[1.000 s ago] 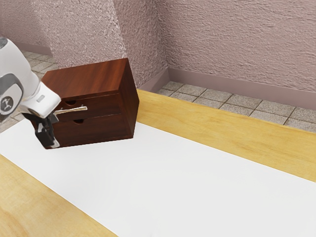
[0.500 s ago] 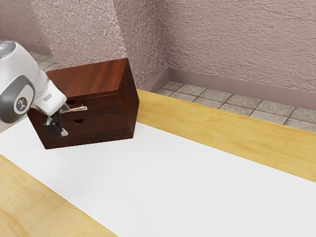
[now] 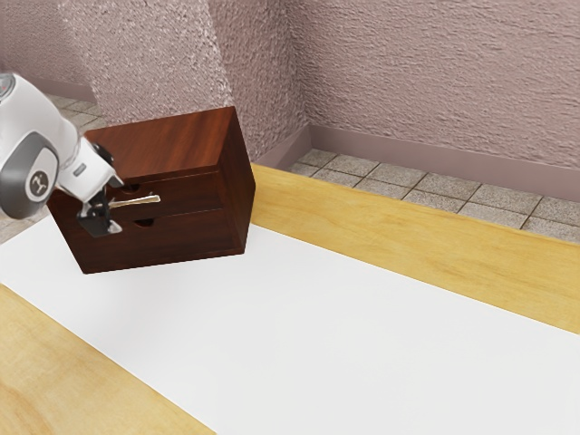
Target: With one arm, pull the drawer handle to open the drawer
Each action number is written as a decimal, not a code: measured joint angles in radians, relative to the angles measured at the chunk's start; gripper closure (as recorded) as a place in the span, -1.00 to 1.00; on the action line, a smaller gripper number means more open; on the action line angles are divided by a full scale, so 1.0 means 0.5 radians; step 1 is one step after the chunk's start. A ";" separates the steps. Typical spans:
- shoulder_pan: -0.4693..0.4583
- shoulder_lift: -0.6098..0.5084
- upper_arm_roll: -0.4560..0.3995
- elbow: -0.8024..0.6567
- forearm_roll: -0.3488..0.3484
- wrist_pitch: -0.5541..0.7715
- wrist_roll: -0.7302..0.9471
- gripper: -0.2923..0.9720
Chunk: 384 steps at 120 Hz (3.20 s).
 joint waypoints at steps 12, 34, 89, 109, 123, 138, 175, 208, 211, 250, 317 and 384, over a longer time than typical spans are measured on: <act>0.007 0.059 0.002 0.006 -0.012 0.008 0.018 -0.54; 0.000 0.153 0.005 0.061 -0.035 0.017 0.045 -0.54; -0.014 0.220 0.013 0.080 -0.056 0.022 0.086 -0.54; -0.009 0.239 0.012 0.079 -0.071 0.025 0.095 -0.54; -0.006 0.235 0.011 0.079 -0.081 0.027 0.100 -0.48; -0.006 0.221 0.012 0.077 -0.093 0.026 0.104 -0.34; 0.019 0.078 0.015 -0.045 -0.107 0.016 0.111 -0.06; 0.050 0.035 0.000 -0.095 -0.113 0.020 0.115 0.01; 0.047 0.035 -0.003 -0.096 -0.115 0.021 0.115 0.01; 0.034 -0.064 -0.006 -0.189 -0.133 0.025 0.116 0.09; 0.020 -0.413 -0.037 -0.542 -0.133 0.045 0.106 0.08; 0.019 -0.709 -0.094 -0.839 -0.133 0.083 0.067 0.10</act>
